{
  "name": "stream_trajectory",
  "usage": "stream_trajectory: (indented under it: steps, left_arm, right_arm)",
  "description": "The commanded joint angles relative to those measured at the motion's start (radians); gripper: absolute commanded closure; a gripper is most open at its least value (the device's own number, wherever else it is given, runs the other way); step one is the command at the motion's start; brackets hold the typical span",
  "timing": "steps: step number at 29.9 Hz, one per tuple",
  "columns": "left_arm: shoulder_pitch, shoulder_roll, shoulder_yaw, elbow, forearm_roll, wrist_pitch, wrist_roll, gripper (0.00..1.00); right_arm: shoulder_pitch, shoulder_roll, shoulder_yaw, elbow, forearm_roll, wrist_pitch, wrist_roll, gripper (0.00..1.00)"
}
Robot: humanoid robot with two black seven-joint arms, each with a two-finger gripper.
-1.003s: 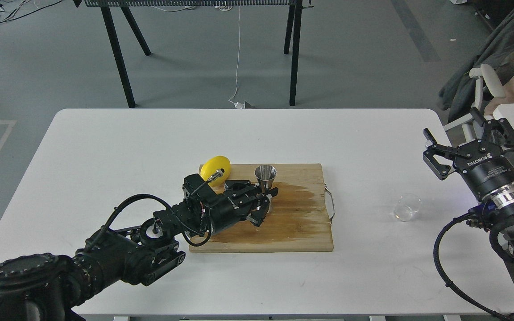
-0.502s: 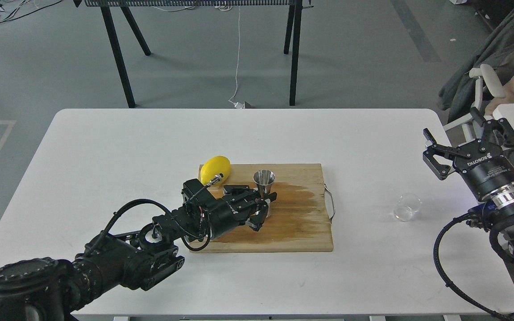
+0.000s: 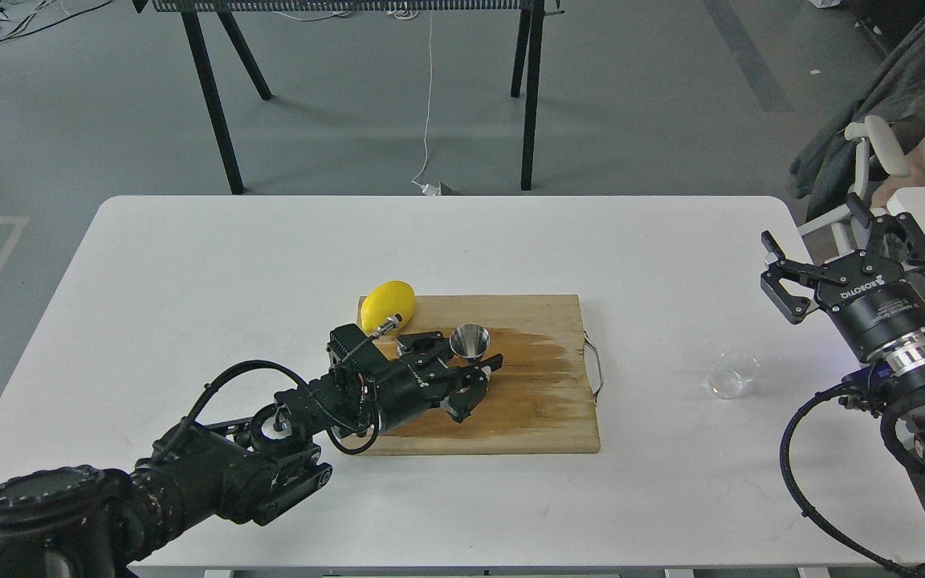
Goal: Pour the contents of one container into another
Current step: 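Lower the jigger onto the board center and open the left hand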
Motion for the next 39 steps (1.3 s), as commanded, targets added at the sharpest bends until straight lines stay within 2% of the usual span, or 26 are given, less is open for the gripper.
stream_trajectory:
  steps: [1, 6, 11, 21, 39]
  left_arm:
    - [0.005, 0.000, 0.000, -0.003, 0.000, 0.000, 0.000, 0.18]
    - [0.013, 0.000, 0.000, -0.003, -0.002, 0.000, 0.000, 0.06]
    - [0.020, 0.000, 0.000, -0.003, -0.002, 0.000, 0.000, 0.02]
    - [0.039, 0.000, -0.003, -0.003, -0.005, 0.000, 0.000, 0.01]
    - [0.071, 0.080, -0.011, -0.024, -0.009, 0.000, 0.000, 0.01]
  right_arm:
    - [0.000, 0.000, 0.000, 0.001, 0.000, 0.000, 0.000, 0.01]
    - [0.000, 0.000, 0.000, 0.001, 0.000, 0.000, 0.000, 0.01]
    - [-0.002, 0.002, 0.000, 0.001, 0.000, 0.000, 0.000, 0.01]
    - [-0.002, 0.002, 0.000, 0.001, 0.000, 0.000, 0.000, 0.01]
    - [-0.002, 0.002, 0.000, 0.002, 0.000, 0.000, 0.000, 0.01]
